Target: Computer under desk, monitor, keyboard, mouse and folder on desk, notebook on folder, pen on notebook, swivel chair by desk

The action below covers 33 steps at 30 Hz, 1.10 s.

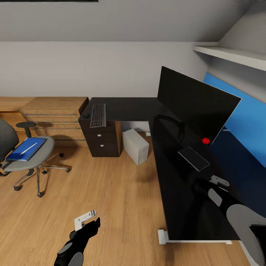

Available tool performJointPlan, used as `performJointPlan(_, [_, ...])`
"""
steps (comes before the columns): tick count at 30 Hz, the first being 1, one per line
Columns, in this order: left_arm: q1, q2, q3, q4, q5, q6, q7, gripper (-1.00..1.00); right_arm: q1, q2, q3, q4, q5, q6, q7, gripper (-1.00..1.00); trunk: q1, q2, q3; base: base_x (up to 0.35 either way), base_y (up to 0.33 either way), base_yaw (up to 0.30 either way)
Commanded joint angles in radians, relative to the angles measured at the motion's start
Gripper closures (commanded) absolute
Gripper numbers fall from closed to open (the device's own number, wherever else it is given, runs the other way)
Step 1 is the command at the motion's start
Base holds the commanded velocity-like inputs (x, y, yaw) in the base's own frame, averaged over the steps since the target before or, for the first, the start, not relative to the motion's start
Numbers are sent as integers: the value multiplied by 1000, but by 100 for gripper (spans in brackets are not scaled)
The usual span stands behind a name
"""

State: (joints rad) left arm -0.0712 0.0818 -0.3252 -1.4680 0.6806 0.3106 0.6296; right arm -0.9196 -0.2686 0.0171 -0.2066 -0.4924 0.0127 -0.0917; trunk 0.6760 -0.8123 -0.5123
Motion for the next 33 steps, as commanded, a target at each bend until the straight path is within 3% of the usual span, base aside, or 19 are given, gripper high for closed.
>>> performJointPlan(1, [-1,1,-2,-2,6,2,8,-100,0,0,2,-1,-5,1,-3,-100,-4,6,2,0,0,0])
performJointPlan(20, [-1,1,-2,-2,7,2,9,-100,-1,2,3,-2,-5,0,-2,-100,-77,139,62,0,0,0])
performJointPlan(33, [-1,1,-3,-1,7,1,11,-100,0,9,8,-5,-2,-3,-2,-100,-77,139,62,10,0,0])
